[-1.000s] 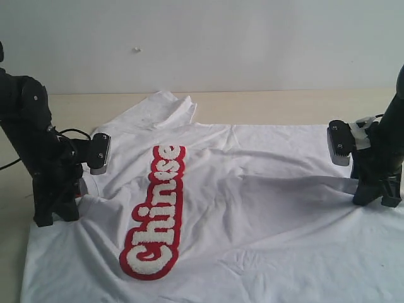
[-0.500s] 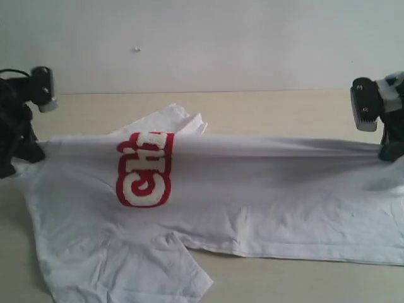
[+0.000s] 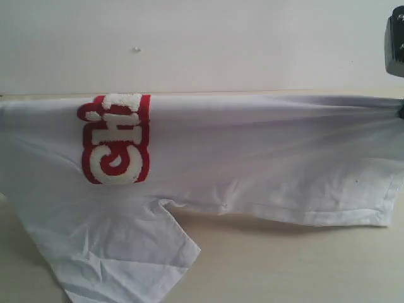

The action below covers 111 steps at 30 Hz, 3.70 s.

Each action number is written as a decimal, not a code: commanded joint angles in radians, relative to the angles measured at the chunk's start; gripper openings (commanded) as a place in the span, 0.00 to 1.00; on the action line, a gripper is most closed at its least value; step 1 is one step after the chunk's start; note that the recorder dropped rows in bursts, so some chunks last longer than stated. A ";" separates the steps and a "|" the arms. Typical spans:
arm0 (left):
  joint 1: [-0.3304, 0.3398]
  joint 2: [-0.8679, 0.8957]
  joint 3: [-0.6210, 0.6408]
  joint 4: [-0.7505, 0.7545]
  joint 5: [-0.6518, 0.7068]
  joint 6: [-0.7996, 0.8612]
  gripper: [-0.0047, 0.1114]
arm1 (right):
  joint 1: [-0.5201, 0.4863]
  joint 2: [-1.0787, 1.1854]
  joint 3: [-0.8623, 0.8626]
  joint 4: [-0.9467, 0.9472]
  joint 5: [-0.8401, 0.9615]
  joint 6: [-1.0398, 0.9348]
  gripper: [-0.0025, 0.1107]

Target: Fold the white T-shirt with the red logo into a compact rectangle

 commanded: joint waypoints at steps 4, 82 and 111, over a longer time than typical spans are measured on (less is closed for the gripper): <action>0.007 -0.187 0.003 0.012 0.123 -0.028 0.04 | 0.001 -0.167 -0.004 -0.007 0.068 0.008 0.02; -0.336 -0.078 0.191 0.509 0.028 -0.567 0.04 | 0.139 -0.060 0.106 -0.128 0.088 0.152 0.02; -0.204 0.475 0.191 0.568 -0.691 -0.547 0.04 | 0.139 0.395 0.106 -0.246 -0.556 0.185 0.02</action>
